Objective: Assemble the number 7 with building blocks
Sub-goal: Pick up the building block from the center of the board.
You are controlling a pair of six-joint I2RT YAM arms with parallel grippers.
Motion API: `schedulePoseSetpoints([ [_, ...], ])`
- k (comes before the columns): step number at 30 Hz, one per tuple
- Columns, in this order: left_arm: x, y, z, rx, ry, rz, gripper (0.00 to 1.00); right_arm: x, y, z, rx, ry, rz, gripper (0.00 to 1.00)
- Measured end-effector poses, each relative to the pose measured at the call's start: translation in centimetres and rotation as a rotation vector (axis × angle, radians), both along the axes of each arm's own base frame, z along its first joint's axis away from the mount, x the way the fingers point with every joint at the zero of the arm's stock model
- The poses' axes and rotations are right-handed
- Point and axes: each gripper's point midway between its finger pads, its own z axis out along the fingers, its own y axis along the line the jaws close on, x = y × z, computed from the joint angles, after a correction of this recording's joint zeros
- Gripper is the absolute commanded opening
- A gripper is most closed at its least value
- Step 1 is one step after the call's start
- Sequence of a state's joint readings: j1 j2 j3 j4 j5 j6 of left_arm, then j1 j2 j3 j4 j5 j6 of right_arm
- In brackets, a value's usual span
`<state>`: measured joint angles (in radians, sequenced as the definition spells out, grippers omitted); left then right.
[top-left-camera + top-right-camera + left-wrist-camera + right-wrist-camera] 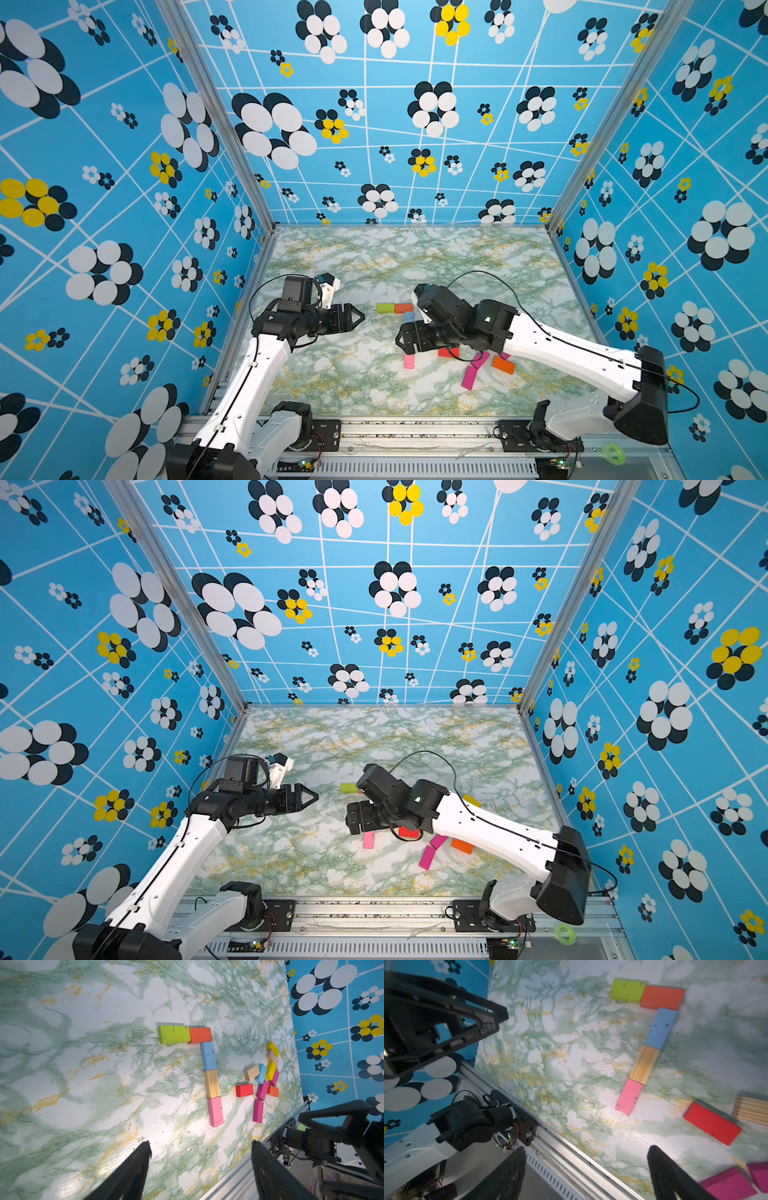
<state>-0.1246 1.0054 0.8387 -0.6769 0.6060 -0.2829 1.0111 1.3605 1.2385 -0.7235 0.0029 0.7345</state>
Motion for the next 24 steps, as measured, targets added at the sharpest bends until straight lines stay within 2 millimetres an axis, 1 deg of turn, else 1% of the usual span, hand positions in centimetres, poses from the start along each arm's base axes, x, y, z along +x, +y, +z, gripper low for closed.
schedulePoseSetpoints([
  [3, -0.2, -0.5, 0.4, -0.006, -0.022, -0.026, 0.80, 1.8, -5.2, 0.8, 0.013, -0.046, -0.150, 0.99],
  [6, -0.4, -1.1, 0.8, -0.013, -0.043, -0.058, 0.80, 3.3, -9.7, 0.4, 0.015, -0.054, -0.298, 0.99],
  [8, -0.5, -1.6, 1.0, -0.016, -0.057, -0.080, 0.81, 4.1, -12.3, -0.5, 0.010, -0.033, -0.392, 0.99],
  [10, -0.9, -2.1, 1.1, -0.015, -0.064, -0.104, 0.82, 4.8, -14.3, -2.0, 0.002, 0.011, -0.468, 0.99],
  [12, -1.4, -2.8, 1.1, -0.005, -0.075, -0.139, 0.83, 5.3, -16.2, -4.0, -0.019, 0.072, -0.540, 0.99],
  [15, -2.2, -3.8, 0.4, 0.032, -0.057, -0.195, 0.84, 6.0, -17.6, -6.2, -0.041, 0.156, -0.596, 0.99],
  [18, -2.5, -4.9, 0.2, 0.075, -0.024, -0.245, 0.86, 6.4, -17.6, -7.8, -0.060, 0.217, -0.598, 0.98],
  [21, -1.6, -6.2, 1.5, 0.102, -0.030, -0.285, 0.88, 6.6, -17.2, -9.3, -0.083, 0.281, -0.583, 0.99],
  [24, 0.4, -7.9, 3.5, 0.112, -0.074, -0.322, 0.88, 7.2, -16.8, -9.7, -0.091, 0.305, -0.574, 0.99],
])
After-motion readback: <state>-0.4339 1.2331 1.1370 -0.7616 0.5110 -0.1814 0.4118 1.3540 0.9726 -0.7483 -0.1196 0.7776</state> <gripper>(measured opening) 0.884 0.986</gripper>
